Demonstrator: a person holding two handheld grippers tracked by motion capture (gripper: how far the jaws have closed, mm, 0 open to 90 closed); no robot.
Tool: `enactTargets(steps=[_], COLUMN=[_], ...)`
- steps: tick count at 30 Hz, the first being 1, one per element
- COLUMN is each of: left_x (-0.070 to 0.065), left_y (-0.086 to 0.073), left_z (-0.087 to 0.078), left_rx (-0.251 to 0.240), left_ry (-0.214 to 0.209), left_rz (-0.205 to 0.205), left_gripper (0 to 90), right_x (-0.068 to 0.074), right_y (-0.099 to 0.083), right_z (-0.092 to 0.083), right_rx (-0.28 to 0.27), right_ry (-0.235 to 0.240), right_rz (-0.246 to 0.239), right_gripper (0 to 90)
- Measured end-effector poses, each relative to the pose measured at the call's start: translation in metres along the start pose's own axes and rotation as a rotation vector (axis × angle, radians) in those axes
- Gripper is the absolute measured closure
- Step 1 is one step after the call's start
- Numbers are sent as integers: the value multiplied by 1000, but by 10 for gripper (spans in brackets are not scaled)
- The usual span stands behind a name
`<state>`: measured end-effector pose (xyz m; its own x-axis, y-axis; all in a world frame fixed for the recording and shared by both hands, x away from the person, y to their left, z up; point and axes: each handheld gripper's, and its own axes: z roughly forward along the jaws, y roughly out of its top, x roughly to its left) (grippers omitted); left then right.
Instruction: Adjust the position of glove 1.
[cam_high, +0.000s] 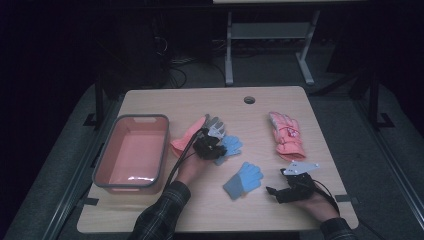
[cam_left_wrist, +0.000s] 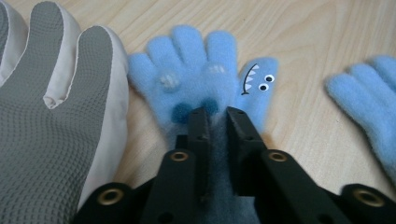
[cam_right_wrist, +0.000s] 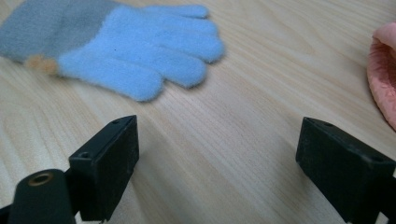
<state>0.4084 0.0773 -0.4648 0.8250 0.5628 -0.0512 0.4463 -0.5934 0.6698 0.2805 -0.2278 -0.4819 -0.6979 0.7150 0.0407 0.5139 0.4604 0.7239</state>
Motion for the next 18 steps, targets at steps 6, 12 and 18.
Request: enactTargets(steps=[6, 12, 18], left_x=[1, -2, -16], left_y=[0, 4, 6], left_z=[-5, -22, -38], left_rx=[-13, -44, -83], left_ry=[-10, -55, -90], left_rz=[-12, -37, -53], left_gripper=[853, 857, 857], right_x=[0, 0, 0], right_y=[0, 0, 0], right_z=[0, 0, 0], right_rx=[0, 0, 0], right_ry=[0, 0, 0], right_rz=[0, 0, 0], right_gripper=[131, 131, 130])
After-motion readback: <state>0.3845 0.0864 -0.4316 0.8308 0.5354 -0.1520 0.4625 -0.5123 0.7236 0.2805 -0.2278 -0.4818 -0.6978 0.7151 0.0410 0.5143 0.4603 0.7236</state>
